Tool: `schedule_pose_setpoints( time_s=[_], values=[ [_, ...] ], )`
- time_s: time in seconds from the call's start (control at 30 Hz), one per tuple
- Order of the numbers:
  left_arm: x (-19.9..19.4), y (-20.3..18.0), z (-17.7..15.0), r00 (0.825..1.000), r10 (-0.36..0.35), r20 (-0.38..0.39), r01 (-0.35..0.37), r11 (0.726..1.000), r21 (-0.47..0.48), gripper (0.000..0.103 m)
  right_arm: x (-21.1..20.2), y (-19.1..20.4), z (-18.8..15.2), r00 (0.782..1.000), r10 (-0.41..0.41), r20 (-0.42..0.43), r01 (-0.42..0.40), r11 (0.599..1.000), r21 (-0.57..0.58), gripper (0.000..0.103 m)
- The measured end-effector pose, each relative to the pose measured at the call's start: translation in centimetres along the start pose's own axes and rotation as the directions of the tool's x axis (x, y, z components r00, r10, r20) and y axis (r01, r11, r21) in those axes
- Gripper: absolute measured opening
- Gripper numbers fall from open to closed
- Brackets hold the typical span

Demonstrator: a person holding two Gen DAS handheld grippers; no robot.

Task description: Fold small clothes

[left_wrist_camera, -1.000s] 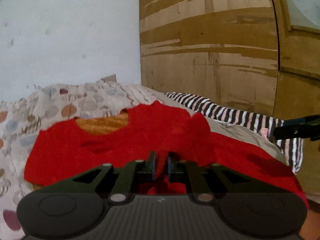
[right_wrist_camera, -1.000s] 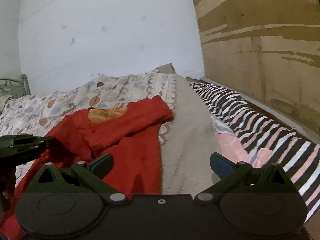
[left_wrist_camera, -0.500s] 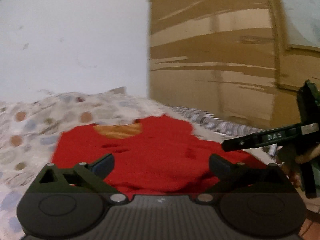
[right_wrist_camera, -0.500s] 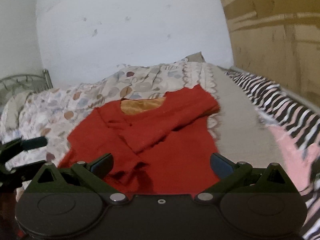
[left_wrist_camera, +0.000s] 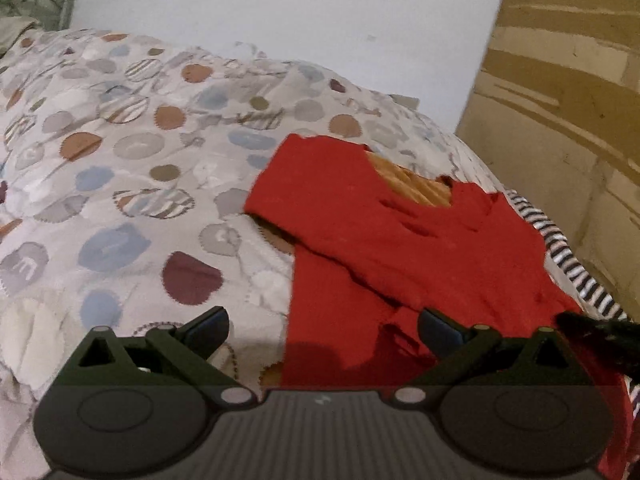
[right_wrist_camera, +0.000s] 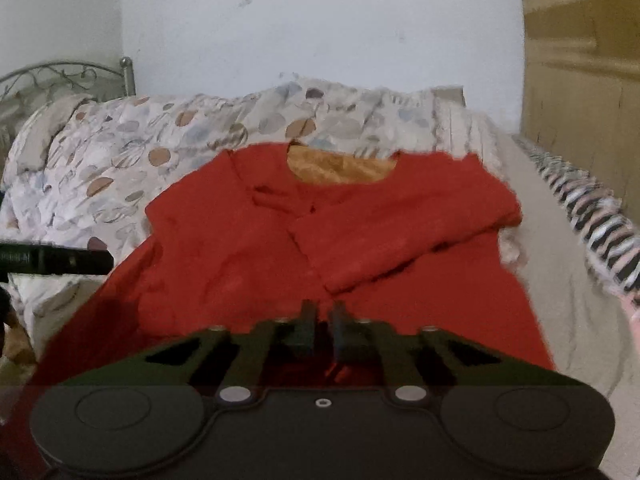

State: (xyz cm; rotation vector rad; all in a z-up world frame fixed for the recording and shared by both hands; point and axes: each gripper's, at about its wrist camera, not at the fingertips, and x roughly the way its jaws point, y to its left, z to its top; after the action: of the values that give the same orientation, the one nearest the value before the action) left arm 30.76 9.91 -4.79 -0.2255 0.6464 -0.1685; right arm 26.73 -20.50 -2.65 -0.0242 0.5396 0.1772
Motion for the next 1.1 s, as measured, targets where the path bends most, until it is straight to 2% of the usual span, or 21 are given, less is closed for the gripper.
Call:
schedule_pose_setpoints(
  time_s=[0.1,0.23,0.33,0.4,0.47,0.53,0.6,0.63,0.7,0.77,0.8,0.87,0.97,1.03,1.1],
  values=[
    [0.2,0.7,0.1,0.999,0.038,-0.003,-0.038,0.999,-0.012,0.102,-1.2,-0.6,0.6,0.996,-0.055,0.064,0.056,0.998,-0.013,0.004],
    [0.4,1.3,0.6,0.999,0.043,-0.001,-0.043,0.998,-0.044,0.102,-0.1,-1.0,-0.1,0.998,-0.070,0.004,0.070,0.997,-0.023,0.004],
    [0.8,2.1,1.7,0.998,0.035,0.044,-0.032,0.998,-0.060,0.103,0.1,-0.4,-1.0,0.995,-0.103,0.015,0.104,0.992,-0.074,0.004],
    [1.8,2.7,3.2,0.997,0.038,0.065,-0.032,0.996,-0.081,0.102,0.3,0.2,-1.6,0.993,-0.113,0.024,0.115,0.988,-0.101,0.004],
    [3.3,3.4,4.7,0.995,0.002,0.103,0.008,0.995,-0.101,0.102,0.6,0.5,-2.2,0.992,-0.122,0.028,0.124,0.985,-0.123,0.005],
    [5.2,3.8,6.2,0.992,-0.002,0.129,0.010,0.998,-0.064,0.102,0.8,0.7,-2.9,0.992,-0.122,0.032,0.125,0.985,-0.121,0.005],
    [7.6,4.3,7.5,0.992,0.030,0.123,-0.027,0.999,-0.025,0.100,1.0,0.5,-3.6,0.992,-0.123,0.036,0.126,0.986,-0.111,0.006],
    [8.6,4.7,7.8,0.994,0.035,0.106,-0.033,0.999,-0.025,0.094,1.0,0.5,-3.9,0.992,-0.122,0.040,0.126,0.986,-0.107,0.006],
    [10.7,5.9,8.2,0.999,-0.009,0.033,0.012,0.997,-0.079,0.075,1.1,0.7,-4.4,0.991,-0.122,0.054,0.127,0.985,-0.119,0.008],
    [12.0,7.0,8.1,0.999,-0.049,-0.022,0.045,0.984,-0.171,0.042,1.2,1.1,-4.7,0.990,-0.124,0.068,0.132,0.980,-0.146,0.009],
    [12.1,7.2,7.9,0.998,-0.061,-0.020,0.056,0.980,-0.193,0.037,1.4,1.2,-4.9,0.989,-0.127,0.075,0.137,0.978,-0.155,0.009],
    [11.8,7.0,7.9,0.997,-0.073,-0.004,0.072,0.983,-0.168,0.021,1.5,1.5,-5.3,0.987,-0.135,0.091,0.148,0.976,-0.159,0.009],
    [10.8,6.2,7.8,0.996,-0.076,0.052,0.082,0.989,-0.124,0.012,1.7,1.8,-5.7,0.982,-0.150,0.113,0.168,0.972,-0.167,0.009],
    [10.3,5.5,7.9,0.997,-0.023,0.079,0.029,0.996,-0.086,0.011,1.6,2.0,-5.8,0.981,-0.155,0.120,0.175,0.969,-0.174,0.009],
    [10.6,4.6,7.9,0.996,0.049,0.068,-0.047,0.998,-0.041,0.011,1.6,1.9,-5.8,0.981,-0.154,0.121,0.173,0.970,-0.169,0.009]
  ],
)
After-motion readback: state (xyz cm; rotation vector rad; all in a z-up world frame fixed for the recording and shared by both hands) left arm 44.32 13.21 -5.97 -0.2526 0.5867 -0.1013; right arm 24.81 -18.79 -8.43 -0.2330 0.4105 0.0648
